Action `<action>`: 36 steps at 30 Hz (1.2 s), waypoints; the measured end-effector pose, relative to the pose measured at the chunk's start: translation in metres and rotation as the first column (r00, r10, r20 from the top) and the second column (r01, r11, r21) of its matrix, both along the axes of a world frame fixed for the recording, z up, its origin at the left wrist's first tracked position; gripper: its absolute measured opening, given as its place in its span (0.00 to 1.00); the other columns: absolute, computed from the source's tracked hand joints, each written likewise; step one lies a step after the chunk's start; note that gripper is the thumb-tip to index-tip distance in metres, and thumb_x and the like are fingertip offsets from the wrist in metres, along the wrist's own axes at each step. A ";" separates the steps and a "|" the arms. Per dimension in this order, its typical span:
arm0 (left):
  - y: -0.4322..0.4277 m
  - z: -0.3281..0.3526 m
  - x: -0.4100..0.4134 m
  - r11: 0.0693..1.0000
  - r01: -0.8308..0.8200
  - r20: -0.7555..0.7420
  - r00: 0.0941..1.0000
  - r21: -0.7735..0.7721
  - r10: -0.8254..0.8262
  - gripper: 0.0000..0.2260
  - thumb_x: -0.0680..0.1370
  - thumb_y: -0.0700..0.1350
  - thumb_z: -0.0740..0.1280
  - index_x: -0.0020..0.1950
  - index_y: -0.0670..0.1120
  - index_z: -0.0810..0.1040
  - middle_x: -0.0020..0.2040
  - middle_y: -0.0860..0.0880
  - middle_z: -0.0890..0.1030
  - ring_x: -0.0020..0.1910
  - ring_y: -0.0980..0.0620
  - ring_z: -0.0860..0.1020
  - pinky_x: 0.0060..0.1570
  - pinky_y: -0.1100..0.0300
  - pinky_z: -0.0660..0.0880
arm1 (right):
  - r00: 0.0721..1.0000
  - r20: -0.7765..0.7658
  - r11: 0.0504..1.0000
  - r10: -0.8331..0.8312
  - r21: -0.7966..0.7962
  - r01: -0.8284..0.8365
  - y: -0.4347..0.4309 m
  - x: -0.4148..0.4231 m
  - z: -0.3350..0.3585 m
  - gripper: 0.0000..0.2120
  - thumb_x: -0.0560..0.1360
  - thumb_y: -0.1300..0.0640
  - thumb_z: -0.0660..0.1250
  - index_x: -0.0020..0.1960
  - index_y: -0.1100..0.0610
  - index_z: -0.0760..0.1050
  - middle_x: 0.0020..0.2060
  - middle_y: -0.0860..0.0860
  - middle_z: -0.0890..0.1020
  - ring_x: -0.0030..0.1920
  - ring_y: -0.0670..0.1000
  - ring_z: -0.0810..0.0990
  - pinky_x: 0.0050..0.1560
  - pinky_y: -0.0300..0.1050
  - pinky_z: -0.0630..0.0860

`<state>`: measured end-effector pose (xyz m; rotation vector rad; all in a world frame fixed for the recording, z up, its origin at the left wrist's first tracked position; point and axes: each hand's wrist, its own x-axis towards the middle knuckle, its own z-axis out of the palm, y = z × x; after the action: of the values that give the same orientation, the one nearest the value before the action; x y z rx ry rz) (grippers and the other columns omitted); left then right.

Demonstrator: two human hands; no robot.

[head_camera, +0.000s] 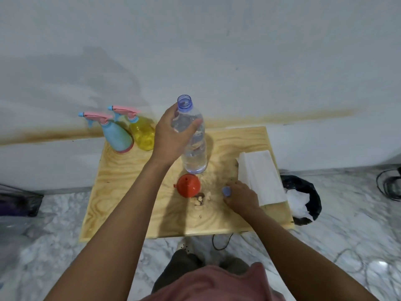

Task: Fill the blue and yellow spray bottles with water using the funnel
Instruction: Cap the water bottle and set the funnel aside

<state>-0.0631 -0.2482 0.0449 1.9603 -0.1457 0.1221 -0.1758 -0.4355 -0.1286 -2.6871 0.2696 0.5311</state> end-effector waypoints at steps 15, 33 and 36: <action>-0.002 0.001 -0.002 1.000 -0.015 -0.006 1.000 -0.011 0.014 0.22 0.73 0.54 0.75 0.64 0.52 0.77 0.58 0.54 0.82 0.61 0.55 0.78 0.61 0.51 0.77 | 0.862 0.453 0.917 -0.228 0.397 0.034 -0.003 0.047 0.082 0.15 0.72 0.47 0.73 0.55 0.51 0.77 0.46 0.41 0.79 0.40 0.44 0.79 0.40 0.41 0.73; -0.004 0.003 -0.003 0.997 0.024 0.036 0.999 -0.080 -0.021 0.23 0.73 0.52 0.75 0.68 0.54 0.76 0.55 0.57 0.80 0.53 0.67 0.76 0.50 0.76 0.70 | 0.732 0.670 0.920 0.120 0.203 -0.336 0.027 0.113 0.239 0.15 0.75 0.44 0.68 0.61 0.44 0.77 0.50 0.39 0.78 0.43 0.42 0.78 0.46 0.38 0.75; -0.003 0.001 -0.003 0.996 0.021 0.033 0.999 -0.088 -0.018 0.24 0.73 0.53 0.75 0.68 0.54 0.76 0.56 0.59 0.81 0.55 0.65 0.77 0.52 0.75 0.72 | 0.736 0.655 0.925 0.169 0.153 -0.348 0.028 0.114 0.244 0.15 0.76 0.43 0.67 0.62 0.45 0.77 0.51 0.39 0.78 0.44 0.42 0.79 0.45 0.38 0.75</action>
<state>-0.0659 -0.2516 0.0463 1.8692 -0.1779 0.1445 -0.0616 -0.4073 0.1155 -2.4650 -0.3579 -0.2809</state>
